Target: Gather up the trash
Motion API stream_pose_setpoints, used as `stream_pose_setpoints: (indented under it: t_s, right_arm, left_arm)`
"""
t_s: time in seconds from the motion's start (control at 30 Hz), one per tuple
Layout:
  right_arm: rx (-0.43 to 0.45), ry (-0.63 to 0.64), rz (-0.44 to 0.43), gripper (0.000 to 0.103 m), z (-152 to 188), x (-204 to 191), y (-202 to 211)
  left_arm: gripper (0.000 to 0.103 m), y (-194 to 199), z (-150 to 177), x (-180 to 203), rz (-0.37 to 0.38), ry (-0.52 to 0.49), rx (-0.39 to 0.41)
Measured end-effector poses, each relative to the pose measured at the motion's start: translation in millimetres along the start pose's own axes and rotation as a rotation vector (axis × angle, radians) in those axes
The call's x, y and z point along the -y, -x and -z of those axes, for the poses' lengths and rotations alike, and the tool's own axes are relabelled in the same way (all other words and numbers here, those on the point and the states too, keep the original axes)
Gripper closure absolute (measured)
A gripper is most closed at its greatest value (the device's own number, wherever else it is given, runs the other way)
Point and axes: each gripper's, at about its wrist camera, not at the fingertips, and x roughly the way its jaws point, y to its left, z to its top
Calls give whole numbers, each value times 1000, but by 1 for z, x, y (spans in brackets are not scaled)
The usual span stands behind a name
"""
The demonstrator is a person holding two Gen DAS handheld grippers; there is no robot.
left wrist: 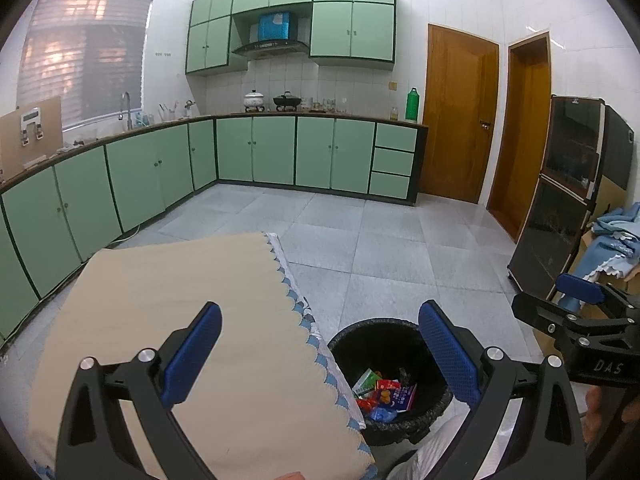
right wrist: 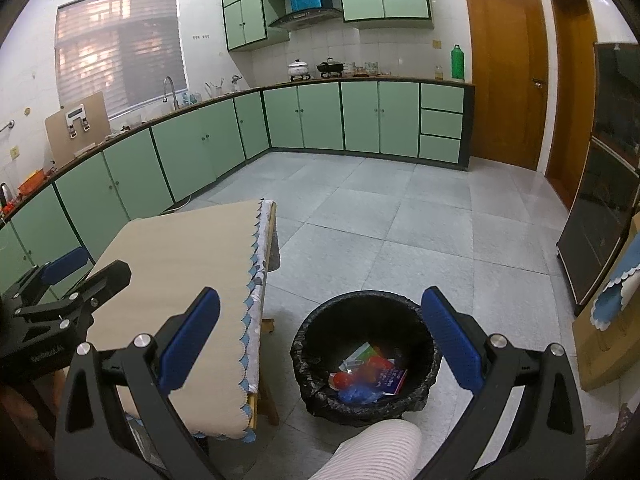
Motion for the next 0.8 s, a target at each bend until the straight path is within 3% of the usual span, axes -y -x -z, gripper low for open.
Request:
stream_pose_setpoints:
  t_s: [0.8]
  right_arm:
    - [5,16,-21,5,1,-8,-4]
  left_arm:
    - [6,2,4,-1,-11,18,4]
